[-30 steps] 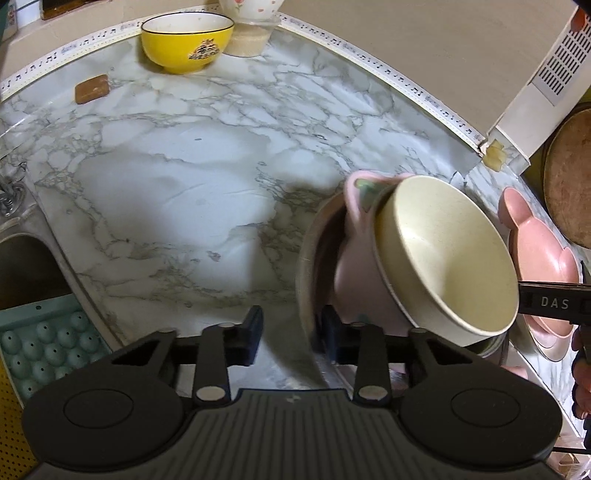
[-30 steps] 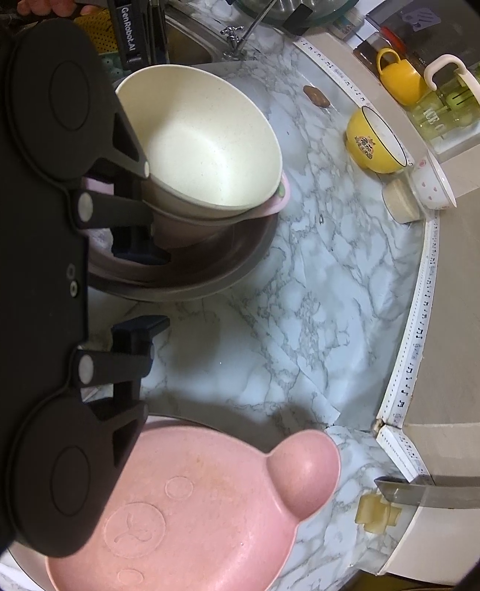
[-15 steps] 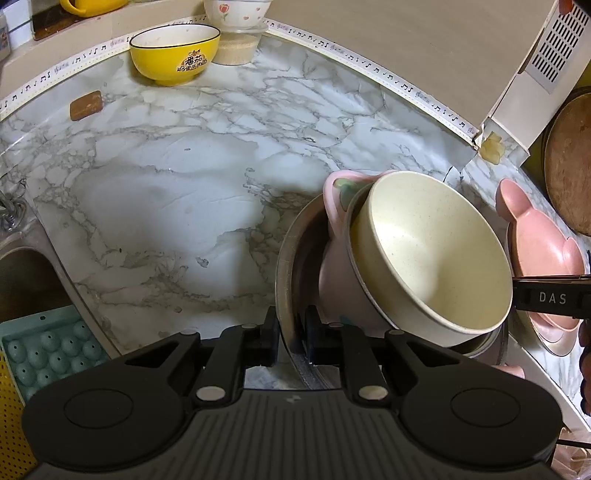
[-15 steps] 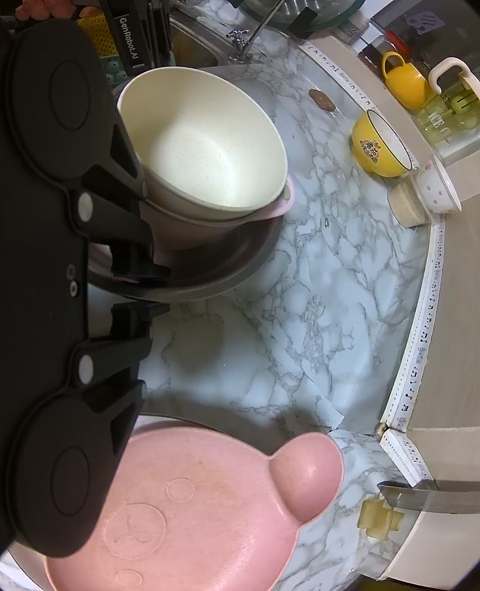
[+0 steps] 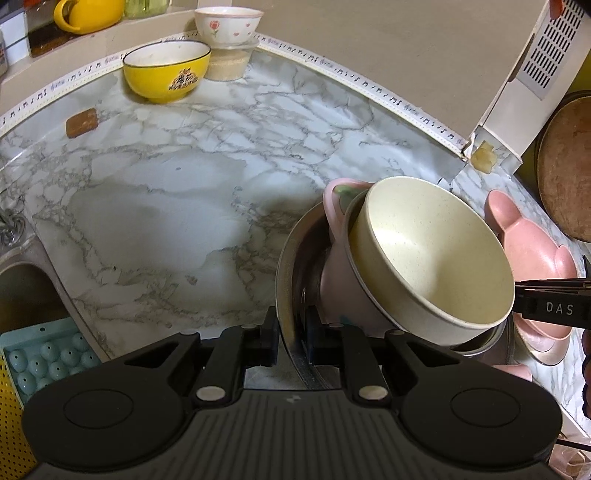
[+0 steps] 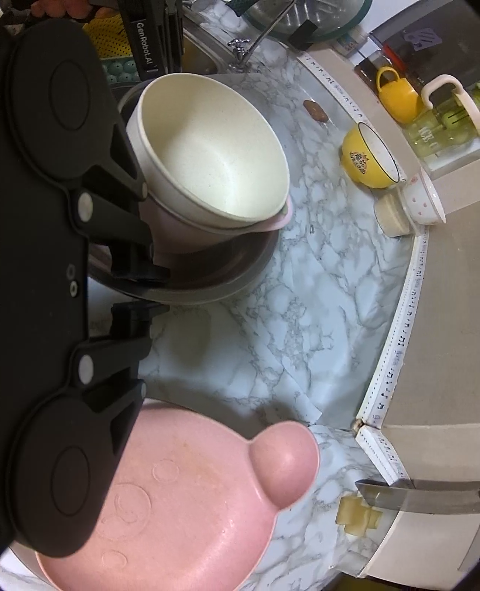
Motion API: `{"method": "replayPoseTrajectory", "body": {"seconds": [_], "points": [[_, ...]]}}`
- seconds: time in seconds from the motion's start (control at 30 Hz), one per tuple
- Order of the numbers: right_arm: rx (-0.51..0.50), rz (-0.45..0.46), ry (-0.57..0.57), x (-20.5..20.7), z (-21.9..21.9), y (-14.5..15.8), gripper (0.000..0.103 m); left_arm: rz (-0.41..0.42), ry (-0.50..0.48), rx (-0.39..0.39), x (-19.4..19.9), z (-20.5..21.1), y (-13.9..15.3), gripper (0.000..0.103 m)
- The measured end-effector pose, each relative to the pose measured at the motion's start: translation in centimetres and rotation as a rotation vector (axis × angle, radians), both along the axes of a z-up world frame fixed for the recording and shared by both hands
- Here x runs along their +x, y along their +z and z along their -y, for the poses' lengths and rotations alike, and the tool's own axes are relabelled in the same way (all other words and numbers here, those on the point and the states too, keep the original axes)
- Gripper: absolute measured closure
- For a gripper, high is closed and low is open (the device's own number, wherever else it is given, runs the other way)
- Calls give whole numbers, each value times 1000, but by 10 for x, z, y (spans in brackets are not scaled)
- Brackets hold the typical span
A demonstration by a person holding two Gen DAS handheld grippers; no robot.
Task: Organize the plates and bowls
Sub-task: 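Lift the stacked steel bowl with both tools and carry it over the pink bear plate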
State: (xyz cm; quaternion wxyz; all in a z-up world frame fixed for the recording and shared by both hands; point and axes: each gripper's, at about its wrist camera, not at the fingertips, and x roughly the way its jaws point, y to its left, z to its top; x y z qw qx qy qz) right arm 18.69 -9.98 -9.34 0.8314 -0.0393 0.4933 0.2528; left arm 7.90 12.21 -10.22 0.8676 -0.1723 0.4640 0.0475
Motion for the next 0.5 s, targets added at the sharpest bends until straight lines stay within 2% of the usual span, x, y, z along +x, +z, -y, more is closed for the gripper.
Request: {"method": "replayPoseTrajectory", "body": {"seconds": [0.5], "points": [[21, 73, -111, 1, 51, 52, 92, 81, -123, 17, 31, 48, 45, 90]]}}
